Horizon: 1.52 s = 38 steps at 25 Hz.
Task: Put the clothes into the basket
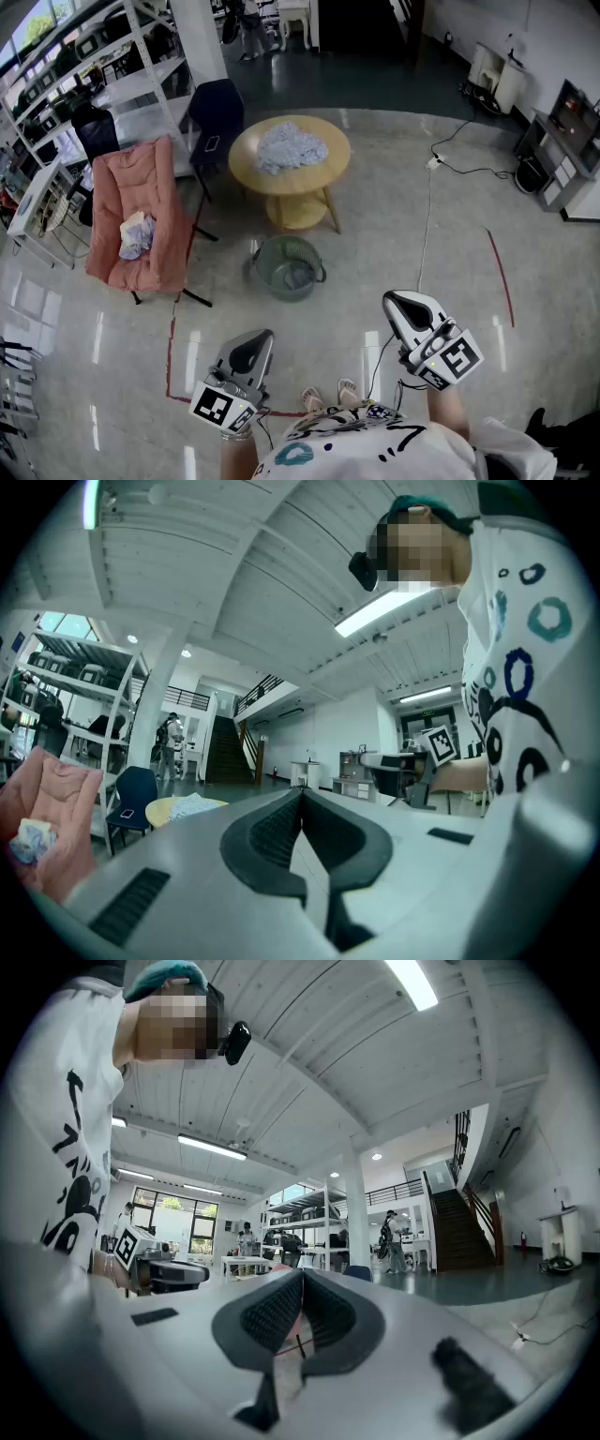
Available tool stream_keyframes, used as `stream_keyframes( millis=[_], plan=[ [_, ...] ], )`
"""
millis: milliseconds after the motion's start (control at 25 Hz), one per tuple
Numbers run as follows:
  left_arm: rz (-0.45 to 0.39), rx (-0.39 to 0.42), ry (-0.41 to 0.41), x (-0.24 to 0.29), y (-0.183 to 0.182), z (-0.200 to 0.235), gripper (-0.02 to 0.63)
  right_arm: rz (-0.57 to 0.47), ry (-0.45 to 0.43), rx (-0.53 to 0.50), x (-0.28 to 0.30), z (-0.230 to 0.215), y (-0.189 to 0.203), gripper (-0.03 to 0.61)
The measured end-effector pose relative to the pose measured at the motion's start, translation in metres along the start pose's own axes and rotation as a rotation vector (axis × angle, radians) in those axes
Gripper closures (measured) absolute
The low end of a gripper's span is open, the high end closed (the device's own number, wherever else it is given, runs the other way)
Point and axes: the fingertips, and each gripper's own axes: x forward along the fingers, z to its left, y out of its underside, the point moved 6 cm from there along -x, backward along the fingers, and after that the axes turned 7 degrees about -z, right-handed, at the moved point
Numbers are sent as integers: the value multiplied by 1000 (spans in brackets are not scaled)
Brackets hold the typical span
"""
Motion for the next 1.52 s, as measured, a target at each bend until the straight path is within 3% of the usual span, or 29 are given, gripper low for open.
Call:
stream_keyframes(
  millis=[320, 800, 1120, 1520],
  plan=[
    [47, 55, -8, 16, 12, -1, 600, 22, -6, 5, 1, -12, 9, 551],
    [68, 57, -1, 21, 19, -6, 600, 21, 2, -26, -16, -14, 11, 551],
    [76, 47, 0, 32, 18, -15, 600, 3, -29, 40, -31, -17, 13, 549],
    [73, 71, -17, 67, 19, -26, 600, 11, -25, 51, -49, -57, 17, 548]
  ],
)
